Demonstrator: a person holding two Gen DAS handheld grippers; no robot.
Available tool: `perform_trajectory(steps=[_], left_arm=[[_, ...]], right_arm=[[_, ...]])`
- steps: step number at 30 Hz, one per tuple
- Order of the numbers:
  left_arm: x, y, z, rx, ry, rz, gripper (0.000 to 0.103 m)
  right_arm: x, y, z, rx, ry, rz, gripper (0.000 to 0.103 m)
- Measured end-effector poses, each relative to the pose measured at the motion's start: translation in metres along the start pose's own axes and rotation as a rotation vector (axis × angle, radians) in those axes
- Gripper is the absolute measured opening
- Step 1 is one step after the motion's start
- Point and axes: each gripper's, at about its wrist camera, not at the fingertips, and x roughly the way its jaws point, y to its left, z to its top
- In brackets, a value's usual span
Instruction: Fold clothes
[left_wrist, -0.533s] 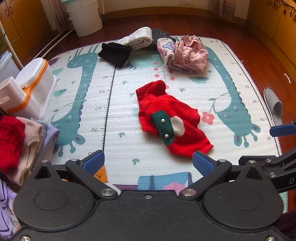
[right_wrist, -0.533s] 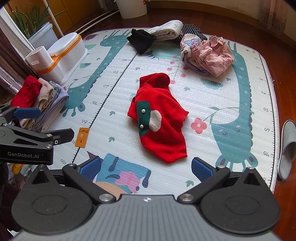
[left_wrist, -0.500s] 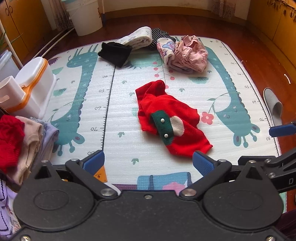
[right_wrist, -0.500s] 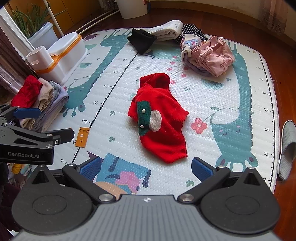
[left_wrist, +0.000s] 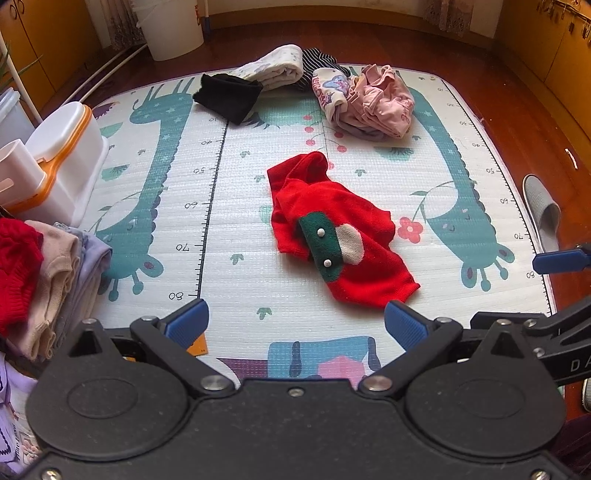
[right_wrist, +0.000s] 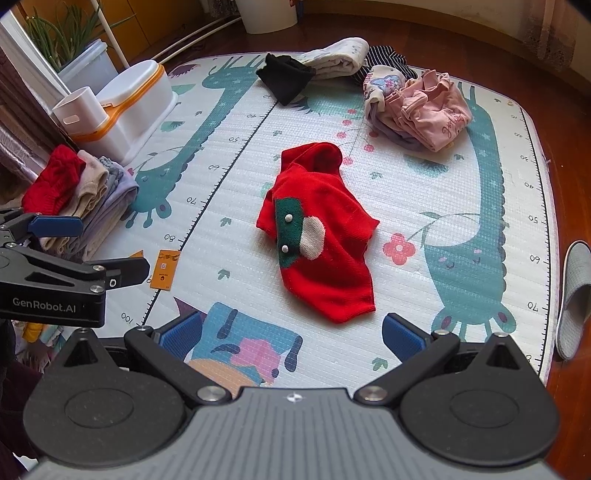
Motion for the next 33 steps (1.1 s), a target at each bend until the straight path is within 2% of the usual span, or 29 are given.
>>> perform_trajectory(steps=[33], left_arm=[[-0.0015,-0.0014,0.0003,0.005,-0.004,-0.013,0.103]], right_arm=[[0.0022,0.0022,0.0003,-0.007,0.017,0.0,0.103]])
